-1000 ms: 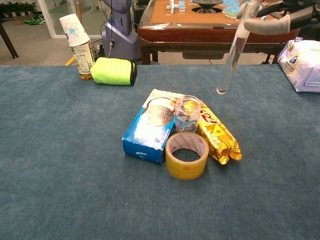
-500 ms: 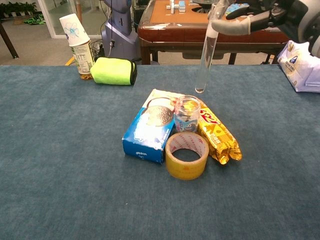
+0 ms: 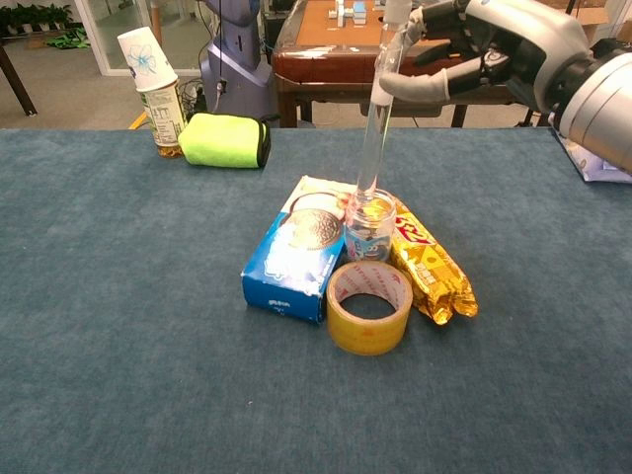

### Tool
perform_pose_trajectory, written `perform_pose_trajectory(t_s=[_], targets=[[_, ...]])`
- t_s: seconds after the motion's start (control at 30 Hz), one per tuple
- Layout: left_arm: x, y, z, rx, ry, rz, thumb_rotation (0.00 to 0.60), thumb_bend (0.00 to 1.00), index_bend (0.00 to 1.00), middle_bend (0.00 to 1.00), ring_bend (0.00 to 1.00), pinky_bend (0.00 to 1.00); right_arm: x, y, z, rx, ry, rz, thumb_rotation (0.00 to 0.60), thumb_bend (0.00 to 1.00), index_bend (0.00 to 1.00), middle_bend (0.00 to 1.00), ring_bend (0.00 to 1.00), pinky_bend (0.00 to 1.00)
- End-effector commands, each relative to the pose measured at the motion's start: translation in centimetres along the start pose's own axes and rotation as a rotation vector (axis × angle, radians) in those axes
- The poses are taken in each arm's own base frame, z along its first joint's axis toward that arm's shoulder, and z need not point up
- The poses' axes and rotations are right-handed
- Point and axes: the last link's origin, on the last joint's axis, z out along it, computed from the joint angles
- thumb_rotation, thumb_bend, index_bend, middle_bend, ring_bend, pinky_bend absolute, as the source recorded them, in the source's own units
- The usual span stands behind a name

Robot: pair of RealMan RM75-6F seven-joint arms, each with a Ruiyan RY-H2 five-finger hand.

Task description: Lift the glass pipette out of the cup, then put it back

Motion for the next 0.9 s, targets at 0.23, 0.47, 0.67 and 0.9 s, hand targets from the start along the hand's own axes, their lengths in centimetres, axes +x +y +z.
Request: perform_pose_trajectory(t_s=[0.23,0.47,0.67,0.9], targets=[[0.1,-0.1,-0.1,0.002,0.003,-0.003,0.6,0.09,0.05,0.25,0.19,0.38,-1.6,1.2,0.0,-0.031,-0.038,-0.016,0.6,0.56,0.61,0.35,0.1,0.16],[0.1,-0.1,-0.1,0.001,0.004,-0.002,0.6,0.09,0.05,0.25,0.19,0.38,-2.9,2.4,-0.1,-0.051,-0.065,-0.044,0.6,0.56,0.61,0.35,0.1,0.16],[0.2,-0.1,-0.1,0.0,0.005,-0.003,0.6,0.09,0.05,0.25,0.19,0.38,-3.9,3.2,-0.1,-0.066,-0.091,-0.063,0.6,0.56,0.61,0.35,0.1,0.16],[0.2,-0.1,-0.1,-0.001,0.006,-0.004,0.6,0.09,0.05,0.25,0.19,0.38,-4.6,4.2,-0.2,-0.088,-0.113,-0.077,0.6,0.56,0.61,0.35,0.1,0.16]])
